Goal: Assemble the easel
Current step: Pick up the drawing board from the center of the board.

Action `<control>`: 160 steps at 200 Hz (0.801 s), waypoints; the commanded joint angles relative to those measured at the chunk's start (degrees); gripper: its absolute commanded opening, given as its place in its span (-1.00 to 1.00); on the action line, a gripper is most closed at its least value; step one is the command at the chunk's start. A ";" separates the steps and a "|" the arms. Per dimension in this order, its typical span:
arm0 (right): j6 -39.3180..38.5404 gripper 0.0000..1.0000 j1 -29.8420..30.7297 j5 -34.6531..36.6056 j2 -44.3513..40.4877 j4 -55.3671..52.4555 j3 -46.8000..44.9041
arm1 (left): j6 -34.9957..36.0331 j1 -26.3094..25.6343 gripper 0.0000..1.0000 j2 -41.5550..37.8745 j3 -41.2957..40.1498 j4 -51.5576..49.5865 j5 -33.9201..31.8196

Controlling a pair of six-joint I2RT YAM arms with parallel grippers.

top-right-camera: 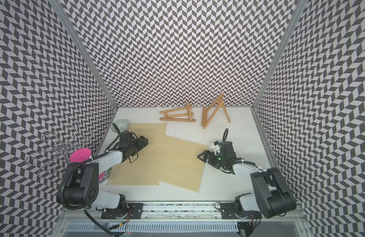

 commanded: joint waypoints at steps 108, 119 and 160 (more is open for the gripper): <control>18.65 0.99 -0.04 -22.47 -3.68 33.58 -7.46 | -1.16 0.50 0.73 3.89 -7.91 0.35 6.88; 20.54 0.98 -0.04 -22.12 -6.41 34.60 -7.46 | -1.25 0.07 0.72 3.27 -8.43 0.56 7.99; 19.25 0.99 -0.03 -21.43 -10.23 31.72 -6.41 | -1.67 -1.03 0.72 2.21 -8.72 0.37 10.82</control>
